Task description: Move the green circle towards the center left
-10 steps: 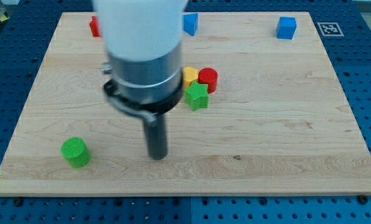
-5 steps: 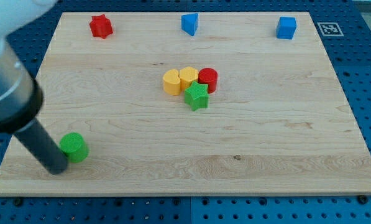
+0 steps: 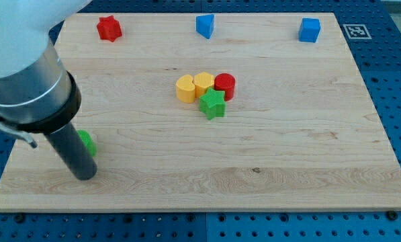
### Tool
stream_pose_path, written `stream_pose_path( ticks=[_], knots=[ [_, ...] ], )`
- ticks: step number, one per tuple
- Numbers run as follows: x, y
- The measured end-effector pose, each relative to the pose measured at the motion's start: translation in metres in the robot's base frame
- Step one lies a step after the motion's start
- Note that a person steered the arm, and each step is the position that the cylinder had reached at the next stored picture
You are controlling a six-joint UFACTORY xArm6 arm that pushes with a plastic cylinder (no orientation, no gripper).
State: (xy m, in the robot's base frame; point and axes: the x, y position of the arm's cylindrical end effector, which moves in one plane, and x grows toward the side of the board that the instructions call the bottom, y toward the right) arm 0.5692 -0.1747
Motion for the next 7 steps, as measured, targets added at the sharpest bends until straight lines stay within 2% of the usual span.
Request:
stream_pose_path(
  ticks=[2, 4, 5, 6, 7],
  knots=[
    [-0.057, -0.016],
    [-0.054, -0.016],
    [-0.034, -0.016],
    [-0.034, -0.016],
    [-0.07, -0.017]
  ],
)
